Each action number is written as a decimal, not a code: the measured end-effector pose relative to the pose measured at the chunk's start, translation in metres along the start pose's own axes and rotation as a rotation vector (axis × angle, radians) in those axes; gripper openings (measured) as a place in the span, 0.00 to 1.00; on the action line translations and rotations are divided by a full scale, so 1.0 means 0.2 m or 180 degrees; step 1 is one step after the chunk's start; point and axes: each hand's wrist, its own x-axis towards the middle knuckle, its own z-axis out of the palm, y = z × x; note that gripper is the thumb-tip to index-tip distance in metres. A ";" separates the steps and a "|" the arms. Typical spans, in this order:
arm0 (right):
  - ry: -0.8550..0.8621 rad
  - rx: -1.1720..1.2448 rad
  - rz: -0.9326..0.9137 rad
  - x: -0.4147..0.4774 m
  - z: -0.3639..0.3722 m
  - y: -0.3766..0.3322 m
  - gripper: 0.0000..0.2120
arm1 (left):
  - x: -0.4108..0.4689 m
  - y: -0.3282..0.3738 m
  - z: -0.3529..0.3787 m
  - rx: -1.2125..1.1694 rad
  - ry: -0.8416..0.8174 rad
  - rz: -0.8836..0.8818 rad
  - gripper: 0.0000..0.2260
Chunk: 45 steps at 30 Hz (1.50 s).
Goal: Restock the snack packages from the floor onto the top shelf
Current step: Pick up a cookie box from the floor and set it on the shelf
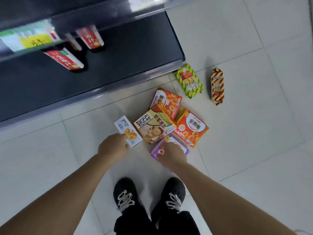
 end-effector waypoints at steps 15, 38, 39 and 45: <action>0.0414 0.0134 -0.0233 0.67 0.57 -0.28 0.43 | 0.60 -0.20 0.32 -0.0993 0.0430 -0.0127 0.32; 0.0017 0.2717 -0.0327 -0.52 -0.40 -0.81 0.32 | -0.65 -0.35 -0.62 -0.3705 0.1016 -0.1535 0.28; -0.0052 0.2766 -0.0365 -0.59 -0.44 -0.86 0.28 | -0.73 -0.36 -0.66 -0.3868 0.1087 -0.1683 0.35; -0.0621 0.2737 -0.0905 -1.04 -0.57 -1.20 0.22 | -1.16 -0.42 -0.94 -0.6129 0.0694 -0.1740 0.29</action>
